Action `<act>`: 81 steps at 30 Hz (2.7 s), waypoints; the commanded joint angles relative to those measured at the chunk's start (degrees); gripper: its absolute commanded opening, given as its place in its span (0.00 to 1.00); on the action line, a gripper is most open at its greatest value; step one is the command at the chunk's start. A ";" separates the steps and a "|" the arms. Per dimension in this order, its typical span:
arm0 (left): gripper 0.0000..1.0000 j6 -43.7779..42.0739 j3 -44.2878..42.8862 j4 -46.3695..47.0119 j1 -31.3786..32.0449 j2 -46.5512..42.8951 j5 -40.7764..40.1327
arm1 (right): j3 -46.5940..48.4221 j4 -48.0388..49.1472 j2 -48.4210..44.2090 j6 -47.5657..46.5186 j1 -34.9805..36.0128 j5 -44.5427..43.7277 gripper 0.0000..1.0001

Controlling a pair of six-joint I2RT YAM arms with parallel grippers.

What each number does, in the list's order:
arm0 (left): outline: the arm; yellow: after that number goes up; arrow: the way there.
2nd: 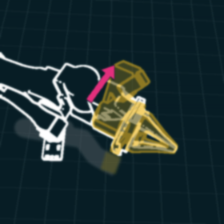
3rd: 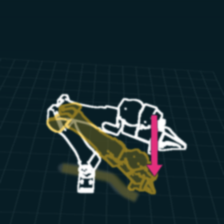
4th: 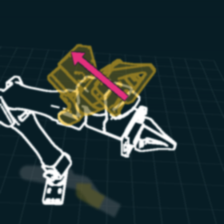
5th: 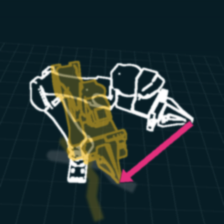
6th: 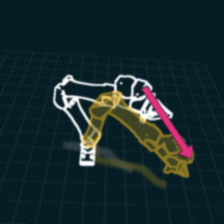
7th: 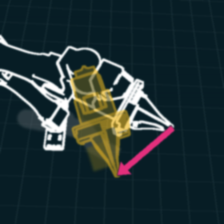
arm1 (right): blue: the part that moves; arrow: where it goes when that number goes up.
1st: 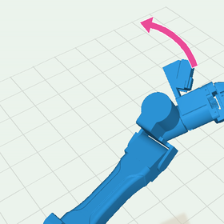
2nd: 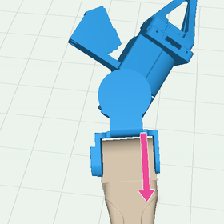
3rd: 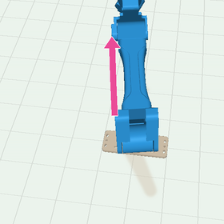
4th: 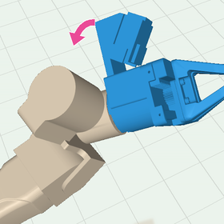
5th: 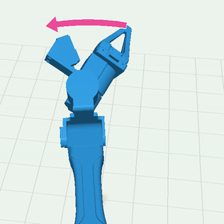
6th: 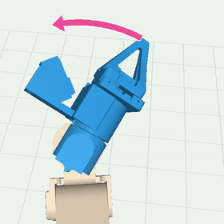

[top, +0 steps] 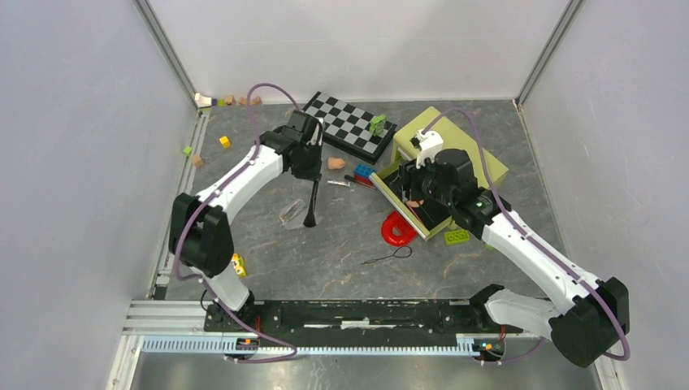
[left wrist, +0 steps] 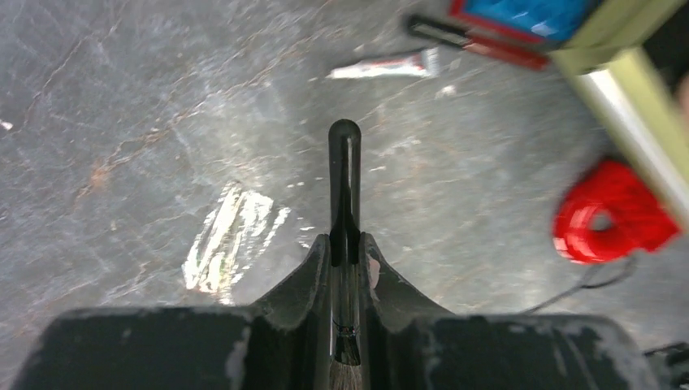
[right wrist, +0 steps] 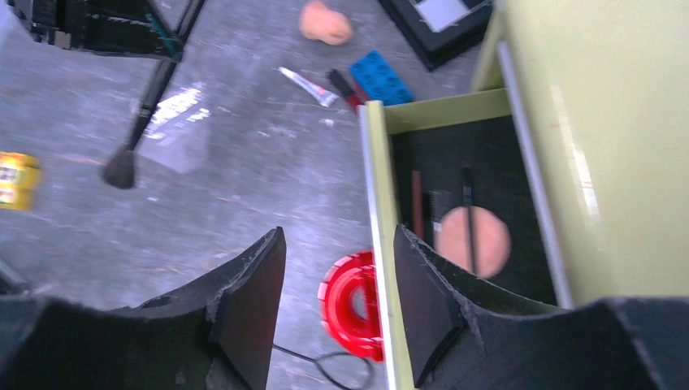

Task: Organize the makeup
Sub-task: Place the makeup brush in the drawer.

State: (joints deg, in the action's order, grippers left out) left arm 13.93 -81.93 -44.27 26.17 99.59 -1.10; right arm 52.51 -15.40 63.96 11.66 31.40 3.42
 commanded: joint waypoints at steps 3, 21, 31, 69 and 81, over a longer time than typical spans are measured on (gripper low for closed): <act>0.02 17.80 7.35 15.83 0.20 -11.87 12.18 | -6.86 15.81 -1.38 15.88 0.06 12.63 0.61; 0.02 37.31 19.65 39.35 10.07 -18.86 14.55 | -13.76 30.78 2.95 25.69 0.64 23.57 0.64; 0.02 38.01 19.45 41.67 12.10 -18.13 14.90 | -12.87 28.88 6.27 24.36 1.27 23.49 0.50; 0.95 4.73 23.88 14.36 -2.76 -38.68 -9.84 | 9.03 -15.13 19.72 -19.93 1.47 -19.68 0.16; 0.96 3.56 27.09 15.86 -3.17 -37.16 -11.27 | 8.46 -10.85 26.69 -22.02 1.47 -19.57 0.17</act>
State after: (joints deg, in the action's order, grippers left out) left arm 20.12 -55.42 -30.41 23.46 62.26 -10.55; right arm 61.12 -29.17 89.10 -8.88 32.64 -15.22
